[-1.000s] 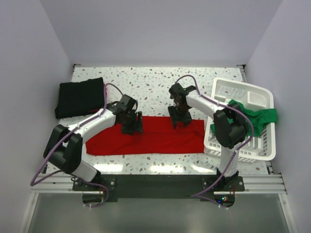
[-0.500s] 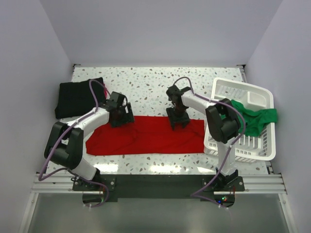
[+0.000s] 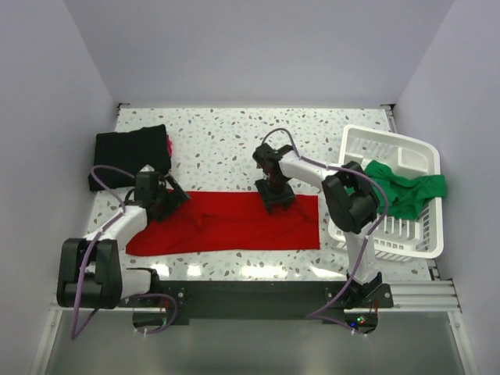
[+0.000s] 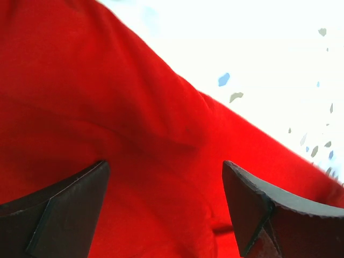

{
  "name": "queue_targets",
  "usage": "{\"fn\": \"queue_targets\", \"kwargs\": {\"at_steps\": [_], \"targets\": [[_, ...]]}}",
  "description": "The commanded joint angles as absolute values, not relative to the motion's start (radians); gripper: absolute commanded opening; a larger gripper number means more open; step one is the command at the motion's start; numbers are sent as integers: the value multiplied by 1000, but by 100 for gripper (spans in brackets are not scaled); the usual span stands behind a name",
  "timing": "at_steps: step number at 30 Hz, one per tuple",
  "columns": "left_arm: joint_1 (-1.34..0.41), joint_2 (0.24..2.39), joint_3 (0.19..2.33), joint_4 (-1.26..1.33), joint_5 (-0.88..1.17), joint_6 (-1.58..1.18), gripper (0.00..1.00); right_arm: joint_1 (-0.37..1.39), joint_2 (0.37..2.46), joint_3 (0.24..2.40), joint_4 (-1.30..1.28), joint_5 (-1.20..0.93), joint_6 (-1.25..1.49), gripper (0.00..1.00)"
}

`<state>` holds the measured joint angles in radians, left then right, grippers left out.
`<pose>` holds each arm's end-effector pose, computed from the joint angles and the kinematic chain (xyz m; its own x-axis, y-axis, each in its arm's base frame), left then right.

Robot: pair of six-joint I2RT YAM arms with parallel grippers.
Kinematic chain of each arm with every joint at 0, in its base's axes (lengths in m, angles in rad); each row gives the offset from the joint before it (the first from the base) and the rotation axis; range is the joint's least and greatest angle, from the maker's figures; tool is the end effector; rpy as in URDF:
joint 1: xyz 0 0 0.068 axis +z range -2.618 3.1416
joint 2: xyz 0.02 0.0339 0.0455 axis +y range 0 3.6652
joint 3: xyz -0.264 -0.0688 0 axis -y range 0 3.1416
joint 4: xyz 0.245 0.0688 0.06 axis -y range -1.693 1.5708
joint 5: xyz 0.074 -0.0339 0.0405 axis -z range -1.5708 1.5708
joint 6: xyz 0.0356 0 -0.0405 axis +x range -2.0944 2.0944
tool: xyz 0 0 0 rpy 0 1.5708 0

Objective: Fold and stack the t-shirts
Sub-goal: Fold the tshirt

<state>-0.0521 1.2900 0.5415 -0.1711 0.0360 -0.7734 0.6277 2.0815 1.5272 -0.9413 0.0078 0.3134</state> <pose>0.2332 -0.0134 0.1572 -0.6199 -0.6667 -0.4137 -0.5020 0.7422 -0.4439 0.3216 0.2330 0.1566 -0.9487 -0.3075 -0.0739 -0.3094 0.9508 0.0158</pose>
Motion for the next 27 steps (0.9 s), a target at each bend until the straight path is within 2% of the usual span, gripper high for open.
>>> {"fn": "queue_targets", "kwargs": {"at_steps": [1, 5, 9, 16, 27], "targets": [[49, 1286, 434, -305, -14, -769, 93, 682, 2129, 1535, -920, -32, 313, 60], [86, 1258, 413, -313, -31, -733, 93, 695, 2096, 1543, -943, -43, 327, 60], [87, 1275, 452, -331, -58, -678, 93, 684, 2059, 1609, -1006, 34, 315, 63], [87, 1302, 502, -333, -78, -630, 93, 545, 1996, 1646, -1066, 103, 308, 63], [89, 1351, 529, -311, -34, -607, 93, 446, 2002, 1536, -1029, 172, 316, 56]]}}
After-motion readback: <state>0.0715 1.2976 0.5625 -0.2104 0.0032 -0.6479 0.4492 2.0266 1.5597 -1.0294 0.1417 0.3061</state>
